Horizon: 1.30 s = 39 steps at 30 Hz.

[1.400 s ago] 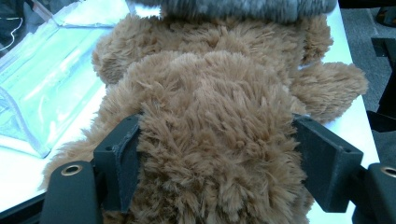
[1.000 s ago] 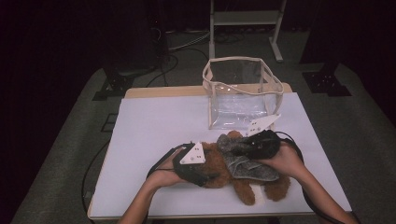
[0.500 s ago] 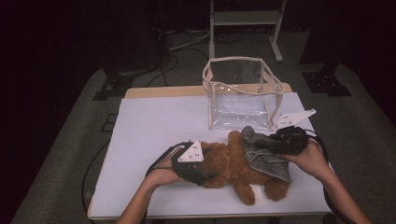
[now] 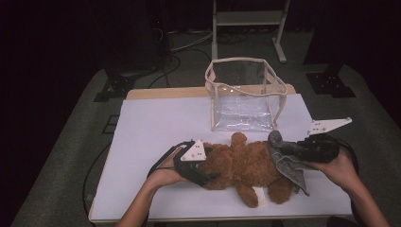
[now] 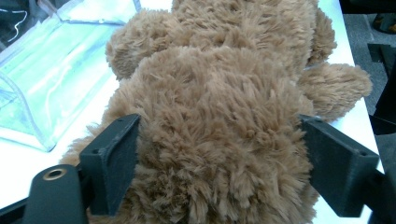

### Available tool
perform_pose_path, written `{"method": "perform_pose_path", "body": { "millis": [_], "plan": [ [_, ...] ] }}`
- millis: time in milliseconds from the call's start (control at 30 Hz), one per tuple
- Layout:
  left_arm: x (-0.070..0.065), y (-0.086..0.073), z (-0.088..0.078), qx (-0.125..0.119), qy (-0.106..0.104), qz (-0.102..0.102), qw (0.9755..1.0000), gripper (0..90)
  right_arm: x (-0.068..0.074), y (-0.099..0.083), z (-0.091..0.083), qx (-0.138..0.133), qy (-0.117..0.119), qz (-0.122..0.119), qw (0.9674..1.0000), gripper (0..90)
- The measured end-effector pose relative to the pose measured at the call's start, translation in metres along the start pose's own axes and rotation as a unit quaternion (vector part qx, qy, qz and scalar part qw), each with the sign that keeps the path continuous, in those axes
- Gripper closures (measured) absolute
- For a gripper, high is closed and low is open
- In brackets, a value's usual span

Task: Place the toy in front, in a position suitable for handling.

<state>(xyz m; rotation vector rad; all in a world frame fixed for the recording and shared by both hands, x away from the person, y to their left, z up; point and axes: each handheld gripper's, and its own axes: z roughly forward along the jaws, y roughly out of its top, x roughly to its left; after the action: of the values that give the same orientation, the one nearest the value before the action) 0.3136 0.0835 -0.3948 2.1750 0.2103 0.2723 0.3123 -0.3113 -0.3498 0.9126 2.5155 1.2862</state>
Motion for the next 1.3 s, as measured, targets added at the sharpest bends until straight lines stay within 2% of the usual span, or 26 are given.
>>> {"method": "perform_pose_path", "body": {
  "millis": [267,400,500,533,667,833,933,1067,1200,1300],
  "plan": [
    [0.001,-0.006,0.001,-0.002,-0.001,-0.006,1.0000,10.0,0.003,-0.019,-0.005,-0.014,0.017,0.018,0.9996,75.5],
    [-0.003,-0.006,0.006,0.013,0.004,0.011,0.9999,5.6,0.007,-0.023,-0.001,-0.017,0.028,0.020,0.9993,75.5],
    [-0.008,-0.006,0.012,0.045,0.022,0.050,0.9975,2.8,0.012,-0.021,0.008,-0.014,0.034,0.016,0.9992,75.6],
    [-0.008,-0.006,0.012,0.044,0.027,0.049,0.9975,4.3,0.013,-0.021,0.010,-0.012,0.034,0.014,0.9993,75.6],
    [-0.002,-0.005,0.007,0.046,0.045,0.045,0.9969,22.7,0.011,-0.019,0.017,-0.018,0.034,0.019,0.9991,75.7],
    [0.007,0.004,-0.004,0.044,0.052,0.042,0.9968,33.0,0.003,-0.010,0.021,-0.040,0.027,0.024,0.9986,75.9],
    [0.012,0.007,-0.010,0.058,0.050,0.043,0.9961,34.3,0.000,-0.002,0.024,-0.047,0.033,0.024,0.9981,75.9],
    [0.012,0.004,-0.016,0.067,0.043,0.041,0.9960,34.3,0.005,0.011,0.033,-0.052,0.045,0.009,0.9976,75.8],
    [0.005,0.003,-0.018,0.064,0.040,0.040,0.9963,34.2,0.008,0.022,0.040,-0.050,0.054,0.000,0.9973,75.8],
    [-0.001,0.001,-0.021,0.061,0.031,0.041,0.9968,34.3,0.018,0.037,0.059,-0.036,0.066,-0.022,0.9969,75.8]
  ]
}}
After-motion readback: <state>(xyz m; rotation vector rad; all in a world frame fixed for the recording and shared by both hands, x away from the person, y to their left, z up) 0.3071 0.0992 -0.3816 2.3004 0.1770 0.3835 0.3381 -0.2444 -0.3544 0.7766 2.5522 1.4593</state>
